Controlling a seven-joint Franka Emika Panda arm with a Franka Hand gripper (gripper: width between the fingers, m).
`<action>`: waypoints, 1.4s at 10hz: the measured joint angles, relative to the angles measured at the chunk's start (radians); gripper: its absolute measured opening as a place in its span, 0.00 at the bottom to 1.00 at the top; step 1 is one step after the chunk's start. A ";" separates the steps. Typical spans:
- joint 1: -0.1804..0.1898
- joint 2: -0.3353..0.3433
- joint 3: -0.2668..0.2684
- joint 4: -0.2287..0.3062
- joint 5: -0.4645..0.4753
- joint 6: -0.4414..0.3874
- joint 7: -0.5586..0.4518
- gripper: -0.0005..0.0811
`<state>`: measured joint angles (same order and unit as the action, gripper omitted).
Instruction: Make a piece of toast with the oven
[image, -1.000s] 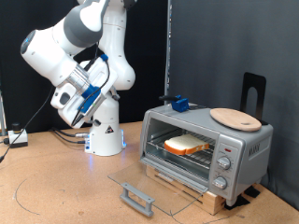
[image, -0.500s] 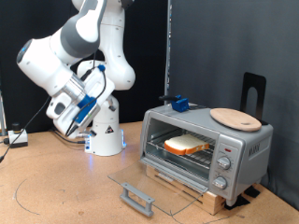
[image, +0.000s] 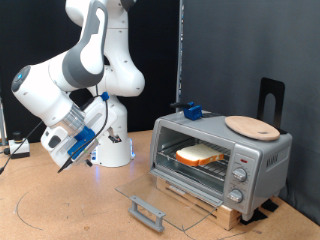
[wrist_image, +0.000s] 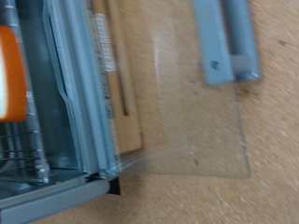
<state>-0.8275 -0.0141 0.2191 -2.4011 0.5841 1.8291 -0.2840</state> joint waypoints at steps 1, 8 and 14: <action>-0.003 0.017 -0.006 0.013 0.024 -0.010 -0.057 0.99; -0.010 0.188 -0.008 0.093 -0.001 0.035 -0.149 0.99; 0.007 0.370 -0.006 0.127 -0.115 0.085 -0.182 0.99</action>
<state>-0.8203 0.3562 0.2132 -2.2744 0.4688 1.9140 -0.4661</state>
